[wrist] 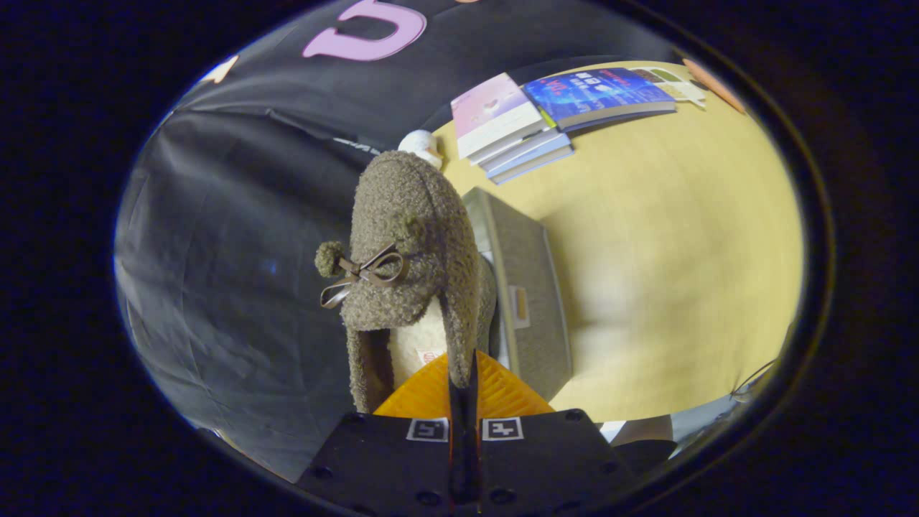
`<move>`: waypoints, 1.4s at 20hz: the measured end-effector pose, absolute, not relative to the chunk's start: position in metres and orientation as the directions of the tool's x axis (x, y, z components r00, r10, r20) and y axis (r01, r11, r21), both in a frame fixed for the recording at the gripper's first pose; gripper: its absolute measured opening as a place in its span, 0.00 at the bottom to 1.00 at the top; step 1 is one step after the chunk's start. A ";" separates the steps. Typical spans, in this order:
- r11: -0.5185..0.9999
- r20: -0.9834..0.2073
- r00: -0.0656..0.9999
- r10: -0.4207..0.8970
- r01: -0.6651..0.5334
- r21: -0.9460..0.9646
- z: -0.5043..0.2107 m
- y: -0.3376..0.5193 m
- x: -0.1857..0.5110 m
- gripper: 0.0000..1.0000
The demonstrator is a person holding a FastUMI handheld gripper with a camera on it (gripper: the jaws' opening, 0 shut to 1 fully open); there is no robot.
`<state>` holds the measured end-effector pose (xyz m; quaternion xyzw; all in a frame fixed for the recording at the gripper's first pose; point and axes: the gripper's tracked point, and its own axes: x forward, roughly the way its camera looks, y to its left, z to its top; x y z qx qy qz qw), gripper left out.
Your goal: Open the storage box then place both shoes into the box .Put the left shoe in first, then the right shoe, with the right side of both shoes facing outward in a uniform manner.
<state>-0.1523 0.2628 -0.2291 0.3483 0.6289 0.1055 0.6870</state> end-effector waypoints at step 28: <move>0.969 -0.998 0.058 0.007 0.246 0.021 -0.333 0.283 -0.179 0.06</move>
